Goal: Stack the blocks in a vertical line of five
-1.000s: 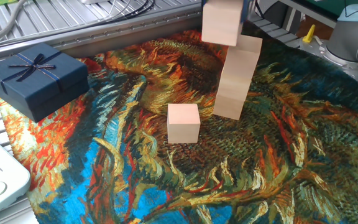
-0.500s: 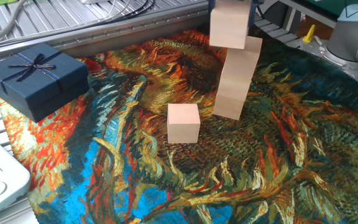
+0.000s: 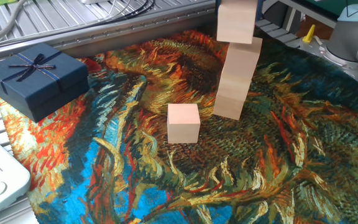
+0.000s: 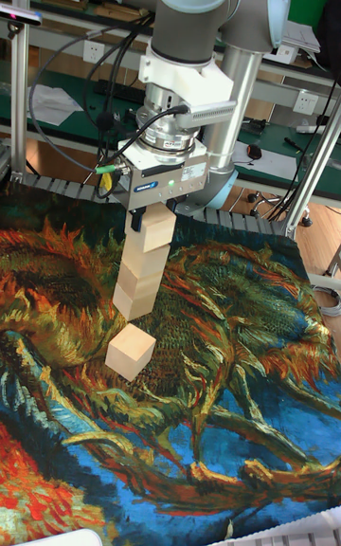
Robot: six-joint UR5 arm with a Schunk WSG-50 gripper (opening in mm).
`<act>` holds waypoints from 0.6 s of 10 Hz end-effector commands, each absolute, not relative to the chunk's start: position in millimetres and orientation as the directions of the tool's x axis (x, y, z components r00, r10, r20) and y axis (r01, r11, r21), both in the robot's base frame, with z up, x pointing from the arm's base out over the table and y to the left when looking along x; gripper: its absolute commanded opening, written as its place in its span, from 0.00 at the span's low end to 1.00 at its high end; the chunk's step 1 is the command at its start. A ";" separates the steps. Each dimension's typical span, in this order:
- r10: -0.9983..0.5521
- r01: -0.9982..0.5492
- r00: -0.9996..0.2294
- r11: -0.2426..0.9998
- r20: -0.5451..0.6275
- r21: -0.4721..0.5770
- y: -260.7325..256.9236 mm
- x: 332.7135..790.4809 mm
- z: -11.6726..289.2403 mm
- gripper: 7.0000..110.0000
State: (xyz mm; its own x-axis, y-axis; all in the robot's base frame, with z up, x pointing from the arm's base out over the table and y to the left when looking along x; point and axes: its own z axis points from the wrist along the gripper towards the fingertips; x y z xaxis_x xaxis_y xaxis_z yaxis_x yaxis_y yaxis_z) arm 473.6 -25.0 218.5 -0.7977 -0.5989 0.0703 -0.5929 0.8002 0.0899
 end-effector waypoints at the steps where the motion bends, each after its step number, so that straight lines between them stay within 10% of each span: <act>1: -0.597 -0.591 -0.799 0.801 0.067 0.096 -22.5 471.4 220.1 0.00; 6: -0.583 -0.577 -0.811 0.810 0.045 0.106 -13.4 474.2 222.1 0.00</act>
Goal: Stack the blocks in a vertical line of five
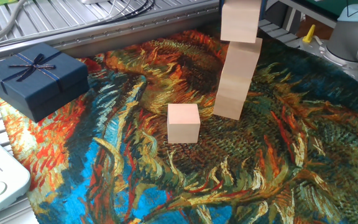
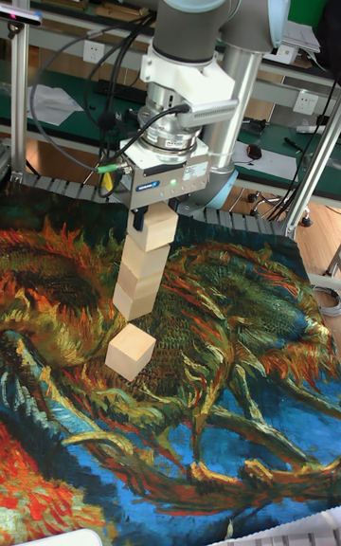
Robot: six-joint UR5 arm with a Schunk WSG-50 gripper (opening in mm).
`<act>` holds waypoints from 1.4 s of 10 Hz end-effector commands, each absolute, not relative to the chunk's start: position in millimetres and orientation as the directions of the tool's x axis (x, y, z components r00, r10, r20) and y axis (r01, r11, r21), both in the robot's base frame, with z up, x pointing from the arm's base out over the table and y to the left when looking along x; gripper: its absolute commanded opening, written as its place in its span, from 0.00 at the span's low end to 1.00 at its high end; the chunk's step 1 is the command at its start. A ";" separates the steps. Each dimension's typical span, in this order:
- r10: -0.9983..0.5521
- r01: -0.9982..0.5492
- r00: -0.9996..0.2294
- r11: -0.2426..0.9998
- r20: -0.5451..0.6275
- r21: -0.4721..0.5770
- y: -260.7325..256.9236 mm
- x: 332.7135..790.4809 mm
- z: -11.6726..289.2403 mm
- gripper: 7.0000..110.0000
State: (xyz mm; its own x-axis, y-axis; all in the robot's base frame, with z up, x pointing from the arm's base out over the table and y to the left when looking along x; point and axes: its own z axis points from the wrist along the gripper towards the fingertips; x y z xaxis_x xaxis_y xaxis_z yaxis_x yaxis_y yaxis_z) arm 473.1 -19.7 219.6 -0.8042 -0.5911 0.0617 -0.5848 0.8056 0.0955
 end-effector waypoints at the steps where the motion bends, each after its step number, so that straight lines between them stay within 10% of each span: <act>1: -0.583 -0.577 -0.811 0.811 0.052 0.096 -16.4 474.7 221.5 0.00; 14: -0.578 -0.577 -0.816 0.816 0.014 0.037 -24.1 491.0 218.8 0.00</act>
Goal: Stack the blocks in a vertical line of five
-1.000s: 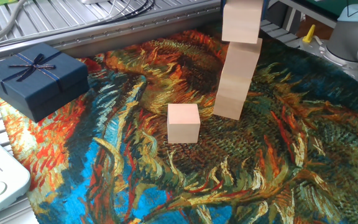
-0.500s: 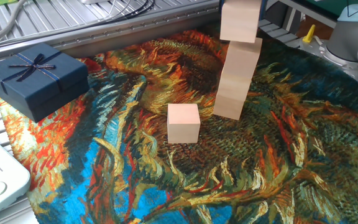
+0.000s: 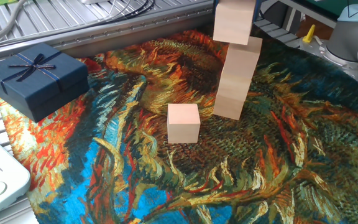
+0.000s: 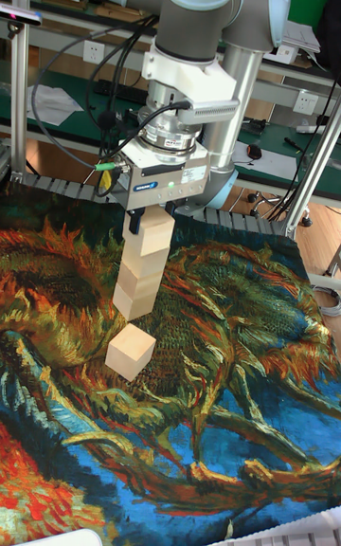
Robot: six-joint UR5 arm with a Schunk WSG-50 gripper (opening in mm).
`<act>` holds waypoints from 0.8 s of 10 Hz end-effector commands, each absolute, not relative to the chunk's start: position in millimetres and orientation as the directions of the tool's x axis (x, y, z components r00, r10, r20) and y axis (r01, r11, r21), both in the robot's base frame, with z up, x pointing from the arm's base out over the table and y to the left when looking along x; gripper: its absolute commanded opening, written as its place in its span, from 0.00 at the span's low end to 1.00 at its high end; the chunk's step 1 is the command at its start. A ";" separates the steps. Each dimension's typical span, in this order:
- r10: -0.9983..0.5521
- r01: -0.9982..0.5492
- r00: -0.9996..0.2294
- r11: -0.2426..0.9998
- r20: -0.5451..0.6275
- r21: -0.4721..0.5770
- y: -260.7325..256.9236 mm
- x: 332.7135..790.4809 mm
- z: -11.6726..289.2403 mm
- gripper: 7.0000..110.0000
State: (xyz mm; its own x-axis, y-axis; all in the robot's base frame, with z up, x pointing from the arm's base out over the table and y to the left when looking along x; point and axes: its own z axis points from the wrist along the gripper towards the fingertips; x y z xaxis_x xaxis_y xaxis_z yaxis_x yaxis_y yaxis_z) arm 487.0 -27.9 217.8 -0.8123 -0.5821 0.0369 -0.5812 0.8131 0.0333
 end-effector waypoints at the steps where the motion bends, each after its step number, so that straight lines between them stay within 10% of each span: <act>1: -0.575 -0.575 -0.818 0.818 0.020 0.032 -26.0 490.6 218.8 0.00; 8: -0.579 -0.578 -0.815 0.815 0.029 0.029 -28.0 489.1 218.8 0.00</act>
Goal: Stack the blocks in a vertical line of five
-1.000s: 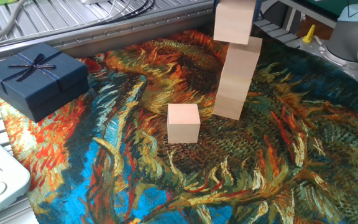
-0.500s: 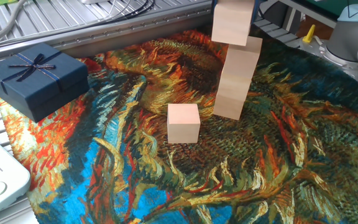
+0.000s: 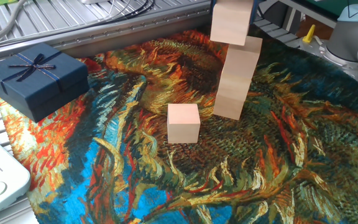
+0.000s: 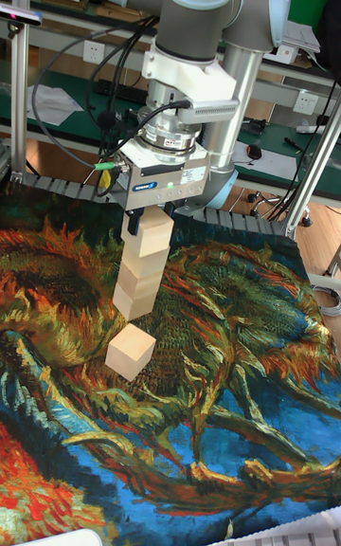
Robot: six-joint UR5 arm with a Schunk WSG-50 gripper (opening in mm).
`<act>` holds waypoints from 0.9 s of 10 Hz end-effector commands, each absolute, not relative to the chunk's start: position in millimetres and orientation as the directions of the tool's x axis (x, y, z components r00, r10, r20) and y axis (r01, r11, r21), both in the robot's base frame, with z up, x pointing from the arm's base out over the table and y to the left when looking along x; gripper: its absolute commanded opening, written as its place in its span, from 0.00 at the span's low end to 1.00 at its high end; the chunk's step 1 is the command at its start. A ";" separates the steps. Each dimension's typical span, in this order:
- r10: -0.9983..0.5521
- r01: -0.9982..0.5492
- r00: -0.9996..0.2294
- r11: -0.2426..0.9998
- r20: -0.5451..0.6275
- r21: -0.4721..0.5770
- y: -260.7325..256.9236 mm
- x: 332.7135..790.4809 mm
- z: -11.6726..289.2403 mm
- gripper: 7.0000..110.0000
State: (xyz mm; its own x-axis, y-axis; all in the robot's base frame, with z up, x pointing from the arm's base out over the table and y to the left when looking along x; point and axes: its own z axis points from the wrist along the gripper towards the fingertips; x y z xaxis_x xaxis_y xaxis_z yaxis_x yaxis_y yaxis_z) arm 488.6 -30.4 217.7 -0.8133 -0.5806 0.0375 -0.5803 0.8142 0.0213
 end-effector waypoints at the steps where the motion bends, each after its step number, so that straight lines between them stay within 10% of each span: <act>1: -0.583 -0.582 -0.812 0.813 0.030 0.030 -28.0 488.7 218.9 0.00; 9: -0.571 -0.569 -0.821 0.821 0.022 0.044 -23.7 488.3 218.9 0.00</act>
